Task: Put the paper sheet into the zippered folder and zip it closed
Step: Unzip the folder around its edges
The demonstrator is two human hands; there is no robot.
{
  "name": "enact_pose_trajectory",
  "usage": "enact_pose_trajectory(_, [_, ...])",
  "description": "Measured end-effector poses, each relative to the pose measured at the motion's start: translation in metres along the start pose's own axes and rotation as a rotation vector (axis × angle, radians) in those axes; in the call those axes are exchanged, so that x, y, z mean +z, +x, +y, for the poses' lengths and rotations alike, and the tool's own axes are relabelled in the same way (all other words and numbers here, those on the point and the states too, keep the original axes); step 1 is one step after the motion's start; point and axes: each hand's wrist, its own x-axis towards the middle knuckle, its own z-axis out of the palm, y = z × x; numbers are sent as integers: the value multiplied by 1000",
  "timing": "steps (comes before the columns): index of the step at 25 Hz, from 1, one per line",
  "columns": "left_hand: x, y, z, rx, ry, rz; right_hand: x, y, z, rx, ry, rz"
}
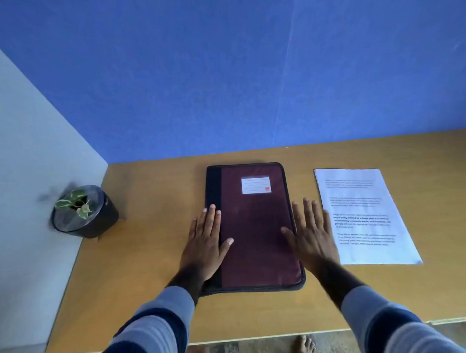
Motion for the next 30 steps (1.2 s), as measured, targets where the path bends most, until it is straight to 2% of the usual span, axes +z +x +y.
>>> enact_pose_trajectory(6, [25, -5, -2, 37, -35, -4, 34, -20, 0, -6, -73, -51])
enact_pose_trajectory(17, [32, -5, -11, 64, -168, 1, 30, -17, -11, 74, -56, -145])
enact_pose_trajectory(20, [30, 5, -12, 26, -184, -9, 25, 3, -20, 104, 68, -188])
enact_pose_trajectory(30, [-7, 120, -7, -198, -236, -12, -13, 129, -23, 144, 557, -110])
